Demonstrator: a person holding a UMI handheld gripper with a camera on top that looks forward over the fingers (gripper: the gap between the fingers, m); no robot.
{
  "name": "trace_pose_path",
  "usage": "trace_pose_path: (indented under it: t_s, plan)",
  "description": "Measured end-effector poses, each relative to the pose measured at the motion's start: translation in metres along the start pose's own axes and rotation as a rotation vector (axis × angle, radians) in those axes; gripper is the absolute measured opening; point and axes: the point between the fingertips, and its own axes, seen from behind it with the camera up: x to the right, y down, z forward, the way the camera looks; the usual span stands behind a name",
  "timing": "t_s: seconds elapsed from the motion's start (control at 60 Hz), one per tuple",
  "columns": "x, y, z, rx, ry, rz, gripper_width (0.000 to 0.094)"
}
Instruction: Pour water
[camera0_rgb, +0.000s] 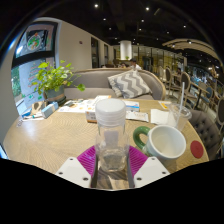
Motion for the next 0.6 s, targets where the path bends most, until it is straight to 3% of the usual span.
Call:
trace_pose_path:
  t_s: [0.167, 0.35, 0.6]
  plan:
    - [0.001, -0.006, -0.011, -0.005, 0.039, 0.001, 0.0373]
    - [-0.008, -0.04, -0.032, 0.02, 0.001, 0.126, 0.0372]
    - [-0.038, -0.104, -0.067, 0.027, -0.32, 0.854, 0.037]
